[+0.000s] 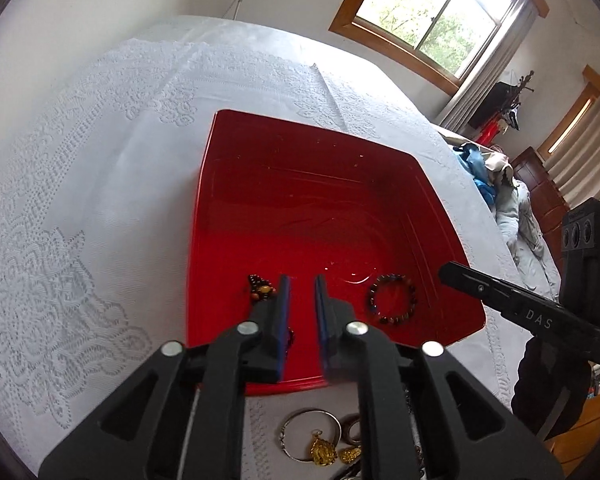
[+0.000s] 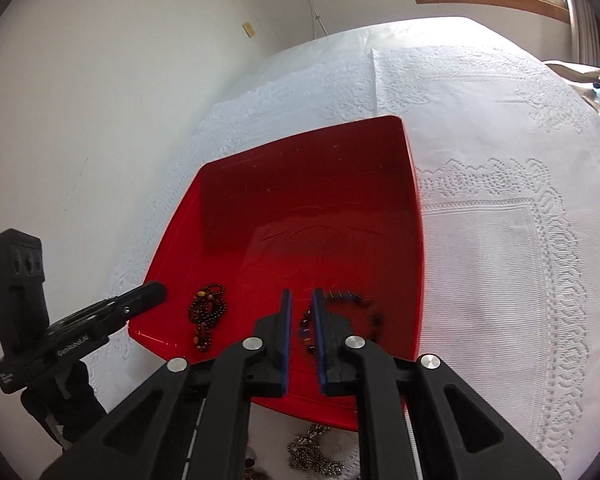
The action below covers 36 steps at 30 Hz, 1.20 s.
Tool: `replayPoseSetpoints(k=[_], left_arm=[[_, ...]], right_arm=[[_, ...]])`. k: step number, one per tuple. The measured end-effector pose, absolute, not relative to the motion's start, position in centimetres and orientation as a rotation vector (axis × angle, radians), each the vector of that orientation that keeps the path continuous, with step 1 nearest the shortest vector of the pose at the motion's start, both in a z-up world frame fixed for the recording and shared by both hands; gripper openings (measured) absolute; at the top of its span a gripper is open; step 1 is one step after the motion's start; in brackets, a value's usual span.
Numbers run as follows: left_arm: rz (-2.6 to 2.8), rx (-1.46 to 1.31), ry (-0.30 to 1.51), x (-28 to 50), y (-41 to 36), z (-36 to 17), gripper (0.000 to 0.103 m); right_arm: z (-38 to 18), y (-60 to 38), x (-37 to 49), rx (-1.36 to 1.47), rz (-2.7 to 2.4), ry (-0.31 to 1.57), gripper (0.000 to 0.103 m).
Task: Organize jewelry
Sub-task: 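Carry both items into the red box and open both tools, then move the left tool to the gold pendant while the right tool reaches the silver chain charm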
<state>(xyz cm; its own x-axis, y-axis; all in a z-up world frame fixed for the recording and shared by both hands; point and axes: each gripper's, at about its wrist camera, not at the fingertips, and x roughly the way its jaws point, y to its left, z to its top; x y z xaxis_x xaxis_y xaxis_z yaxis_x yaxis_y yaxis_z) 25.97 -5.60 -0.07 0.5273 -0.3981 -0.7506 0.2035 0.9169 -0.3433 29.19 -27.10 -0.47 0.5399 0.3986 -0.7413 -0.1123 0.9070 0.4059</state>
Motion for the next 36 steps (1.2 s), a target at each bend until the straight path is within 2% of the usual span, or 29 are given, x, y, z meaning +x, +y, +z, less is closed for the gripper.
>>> replayPoseSetpoints(k=[3, 12, 24, 28, 31, 35, 36], left_arm=[[-0.343, -0.188, 0.952, 25.1, -5.3, 0.5, 0.021], [-0.383, -0.113, 1.031, 22.1, -6.1, 0.8, 0.021], [-0.505, -0.042, 1.204, 19.5, -8.7, -3.8, 0.021], [-0.501, -0.054, 1.261, 19.9, -9.0, -5.6, 0.020], [-0.465, -0.054, 1.249, 20.0, -8.6, -5.8, 0.021], [-0.477, -0.042, 1.225, 19.4, -8.6, -5.4, 0.036], [-0.478, -0.029, 1.221, 19.3, -8.7, -5.5, 0.036]], right_arm=[[0.0, -27.3, 28.0, 0.328, 0.311, 0.941, 0.013], [1.3, -26.9, 26.0, 0.280, 0.305, 0.908, 0.017], [-0.3, -25.8, 21.9, 0.220, 0.364, 0.951, 0.019], [-1.0, -25.2, 21.7, 0.196, 0.356, 0.970, 0.029], [-1.6, -24.7, 21.8, 0.165, 0.351, 0.990, 0.032], [-2.3, -24.6, 21.9, 0.176, 0.366, 1.022, 0.034], [-2.5, -24.6, 22.0, 0.175, 0.363, 1.030, 0.034]])
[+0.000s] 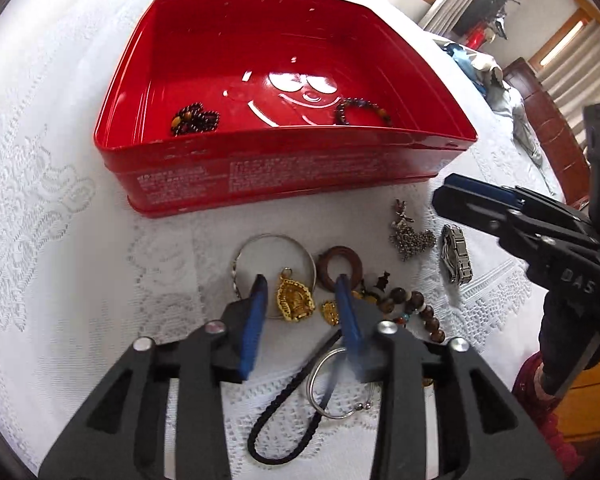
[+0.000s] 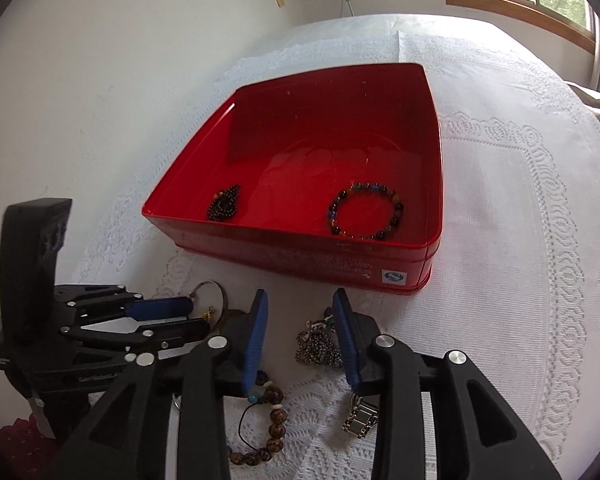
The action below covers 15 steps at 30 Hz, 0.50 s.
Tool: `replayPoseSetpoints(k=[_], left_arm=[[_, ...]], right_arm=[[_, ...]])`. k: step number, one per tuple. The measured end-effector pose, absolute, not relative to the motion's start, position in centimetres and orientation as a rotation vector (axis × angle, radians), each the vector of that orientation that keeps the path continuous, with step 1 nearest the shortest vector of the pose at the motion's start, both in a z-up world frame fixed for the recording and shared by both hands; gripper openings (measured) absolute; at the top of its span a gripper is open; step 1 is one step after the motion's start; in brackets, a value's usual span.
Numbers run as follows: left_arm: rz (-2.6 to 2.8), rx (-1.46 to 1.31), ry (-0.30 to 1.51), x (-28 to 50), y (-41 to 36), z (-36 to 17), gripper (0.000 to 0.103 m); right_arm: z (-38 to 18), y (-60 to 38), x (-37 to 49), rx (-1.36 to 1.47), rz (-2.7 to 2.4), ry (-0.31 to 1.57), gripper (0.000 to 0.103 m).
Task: Organize jewelry
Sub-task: 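Move the left tool to the gold pendant while the right tool reaches the silver chain charm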
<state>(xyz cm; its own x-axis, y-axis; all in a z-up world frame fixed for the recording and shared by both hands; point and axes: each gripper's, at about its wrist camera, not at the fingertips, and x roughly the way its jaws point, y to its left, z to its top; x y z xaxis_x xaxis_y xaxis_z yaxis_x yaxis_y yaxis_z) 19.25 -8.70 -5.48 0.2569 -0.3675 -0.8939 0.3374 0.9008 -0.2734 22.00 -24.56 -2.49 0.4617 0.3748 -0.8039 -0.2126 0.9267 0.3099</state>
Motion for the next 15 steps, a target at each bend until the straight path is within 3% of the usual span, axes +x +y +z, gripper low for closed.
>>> replayPoseSetpoints(k=[7, 9, 15], left_arm=[[-0.488, -0.033, 1.270, 19.7, -9.2, -6.5, 0.033], [-0.476, -0.041, 1.270, 19.8, -9.0, -6.6, 0.023], [-0.474, -0.067, 1.265, 19.9, -8.4, -6.4, 0.020]], right_arm=[[-3.8, -24.4, 22.4, 0.179, 0.359, 1.078, 0.035], [-3.8, -24.3, 22.5, 0.178, 0.363, 1.081, 0.036], [-4.3, -24.1, 22.6, 0.173, 0.369, 1.100, 0.041]])
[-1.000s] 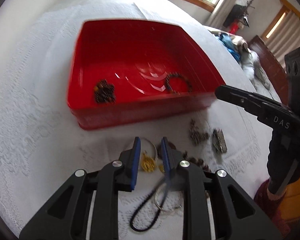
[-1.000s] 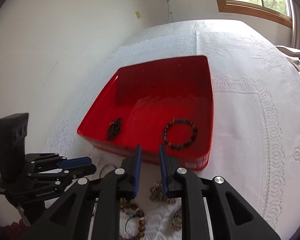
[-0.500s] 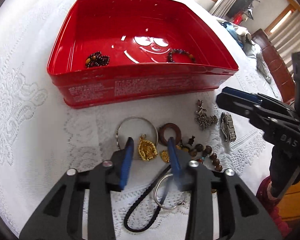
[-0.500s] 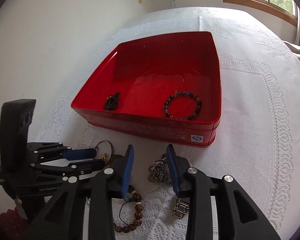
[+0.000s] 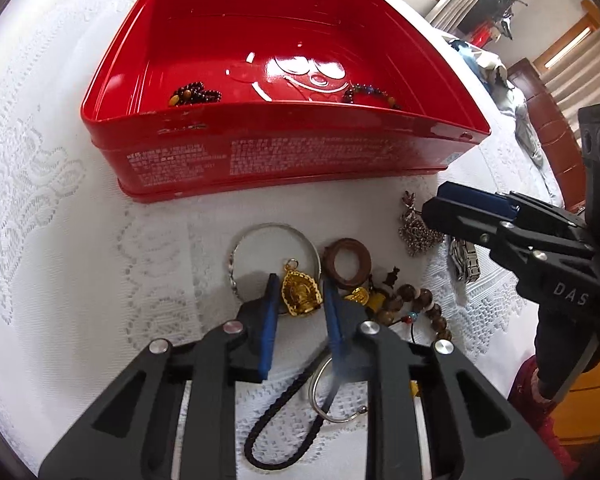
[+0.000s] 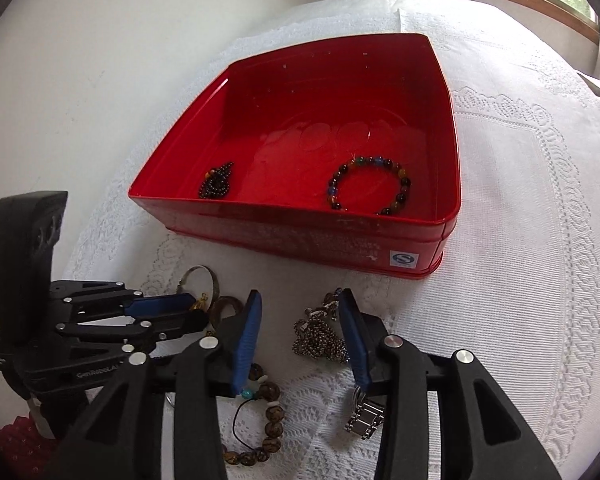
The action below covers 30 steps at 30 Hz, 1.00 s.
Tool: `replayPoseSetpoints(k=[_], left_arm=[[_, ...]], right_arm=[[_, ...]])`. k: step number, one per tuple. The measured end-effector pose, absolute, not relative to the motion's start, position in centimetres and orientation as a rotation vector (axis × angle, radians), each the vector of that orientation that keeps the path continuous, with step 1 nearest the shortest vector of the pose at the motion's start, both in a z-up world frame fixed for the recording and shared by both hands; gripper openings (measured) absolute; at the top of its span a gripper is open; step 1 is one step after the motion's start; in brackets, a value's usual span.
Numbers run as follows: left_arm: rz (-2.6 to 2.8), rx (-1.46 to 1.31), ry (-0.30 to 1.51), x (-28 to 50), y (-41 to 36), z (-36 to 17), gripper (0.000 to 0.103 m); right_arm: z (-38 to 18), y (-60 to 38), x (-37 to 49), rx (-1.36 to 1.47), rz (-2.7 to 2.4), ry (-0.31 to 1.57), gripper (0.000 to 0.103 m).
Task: Organize jewelry
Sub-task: 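Move the left tool to the gold pendant while the right tool reaches the silver chain charm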
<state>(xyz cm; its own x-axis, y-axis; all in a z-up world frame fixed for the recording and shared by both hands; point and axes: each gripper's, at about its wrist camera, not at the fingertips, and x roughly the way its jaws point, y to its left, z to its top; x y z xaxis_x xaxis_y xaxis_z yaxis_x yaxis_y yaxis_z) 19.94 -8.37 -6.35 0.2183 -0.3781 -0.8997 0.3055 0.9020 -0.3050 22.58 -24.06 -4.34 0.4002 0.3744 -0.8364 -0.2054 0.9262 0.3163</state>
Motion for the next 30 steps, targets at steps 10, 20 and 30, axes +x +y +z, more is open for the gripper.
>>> replayPoseSetpoints(k=[10, 20, 30], left_arm=[[-0.446, -0.098, 1.166, 19.4, -6.3, -4.0, 0.020], [-0.407, -0.077, 1.175, 20.5, -6.5, -4.5, 0.021], [-0.387, -0.075, 1.147, 20.7, -6.3, -4.3, 0.021]], right_arm=[[-5.2, -23.6, 22.7, 0.150, 0.361, 1.138, 0.049], [-6.7, -22.1, 23.0, 0.056, 0.316, 1.153, 0.043], [-5.3, -23.8, 22.4, 0.119, 0.327, 1.064, 0.001]])
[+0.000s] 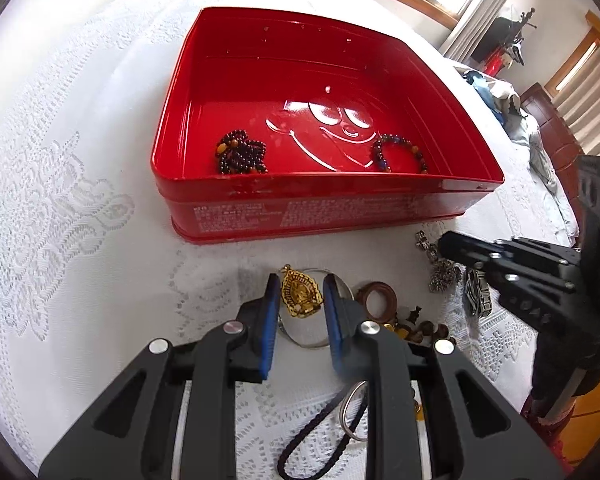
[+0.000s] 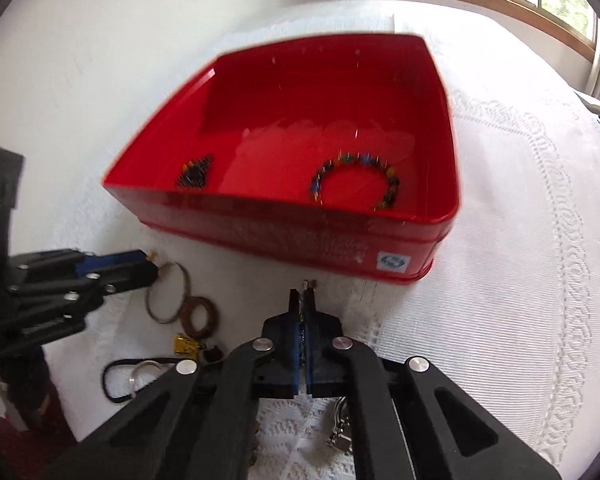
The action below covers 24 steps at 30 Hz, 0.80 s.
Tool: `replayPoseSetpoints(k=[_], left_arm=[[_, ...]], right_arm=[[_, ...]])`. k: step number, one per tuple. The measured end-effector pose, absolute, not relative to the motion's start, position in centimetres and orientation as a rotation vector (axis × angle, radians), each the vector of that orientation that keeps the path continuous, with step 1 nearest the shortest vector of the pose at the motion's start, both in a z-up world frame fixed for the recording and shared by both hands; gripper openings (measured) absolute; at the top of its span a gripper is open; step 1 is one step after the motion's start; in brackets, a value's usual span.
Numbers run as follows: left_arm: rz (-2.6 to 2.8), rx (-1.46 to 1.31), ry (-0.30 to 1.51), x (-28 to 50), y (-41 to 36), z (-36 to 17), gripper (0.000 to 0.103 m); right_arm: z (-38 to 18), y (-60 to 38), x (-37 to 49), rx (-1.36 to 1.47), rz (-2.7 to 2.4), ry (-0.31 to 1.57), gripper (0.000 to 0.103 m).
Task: Organize jewelry
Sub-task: 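Move the left tool to the gold pendant while the right tool reaches the silver chain charm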
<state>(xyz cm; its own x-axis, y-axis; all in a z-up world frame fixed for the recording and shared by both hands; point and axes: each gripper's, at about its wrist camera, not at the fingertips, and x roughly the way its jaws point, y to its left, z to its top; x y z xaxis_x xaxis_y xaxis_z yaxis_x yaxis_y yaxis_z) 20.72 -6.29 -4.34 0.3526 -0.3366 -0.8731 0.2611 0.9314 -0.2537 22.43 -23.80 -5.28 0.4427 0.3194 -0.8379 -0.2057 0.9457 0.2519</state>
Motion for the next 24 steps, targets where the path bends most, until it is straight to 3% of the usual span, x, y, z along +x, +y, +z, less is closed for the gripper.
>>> replayPoseSetpoints(k=[2, 4, 5, 6, 7, 10, 14, 16, 18, 24], left_arm=[[-0.386, -0.071, 1.137, 20.7, -6.3, -4.2, 0.021], [-0.383, -0.068, 1.134, 20.5, -6.3, -4.1, 0.021], [-0.384, -0.069, 1.136, 20.5, -6.2, -4.1, 0.021], [-0.385, -0.071, 1.140, 20.5, -6.2, -4.1, 0.021], [-0.387, -0.073, 1.143, 20.5, -6.2, -4.2, 0.021], [-0.395, -0.074, 1.150, 20.5, -6.3, -4.2, 0.021], [-0.404, -0.074, 1.151, 20.5, -6.4, -4.2, 0.021], [-0.405, -0.078, 1.152, 20.5, -6.3, -4.2, 0.021], [-0.405, -0.081, 1.152, 20.6, -6.3, -4.3, 0.021], [-0.406, -0.079, 1.143, 20.5, -6.3, -4.1, 0.019]], right_arm=[[-4.8, -24.0, 22.3, 0.112, 0.330, 1.050, 0.001], [-5.0, -23.9, 22.2, 0.085, 0.343, 1.076, 0.009], [-5.3, -23.8, 22.2, 0.093, 0.349, 1.099, 0.014], [-5.5, -23.6, 22.2, 0.100, 0.371, 1.124, 0.027], [-5.6, -23.5, 22.2, 0.098, 0.383, 1.132, 0.033], [-6.2, -23.1, 21.9, 0.058, 0.387, 1.156, 0.036], [-7.1, -22.5, 21.6, 0.010, 0.373, 1.162, 0.034], [-7.3, -21.9, 21.4, -0.043, 0.346, 1.145, 0.022], [-7.4, -21.7, 21.4, -0.066, 0.336, 1.130, 0.017], [-7.0, -23.0, 22.3, -0.028, 0.281, 1.084, 0.010]])
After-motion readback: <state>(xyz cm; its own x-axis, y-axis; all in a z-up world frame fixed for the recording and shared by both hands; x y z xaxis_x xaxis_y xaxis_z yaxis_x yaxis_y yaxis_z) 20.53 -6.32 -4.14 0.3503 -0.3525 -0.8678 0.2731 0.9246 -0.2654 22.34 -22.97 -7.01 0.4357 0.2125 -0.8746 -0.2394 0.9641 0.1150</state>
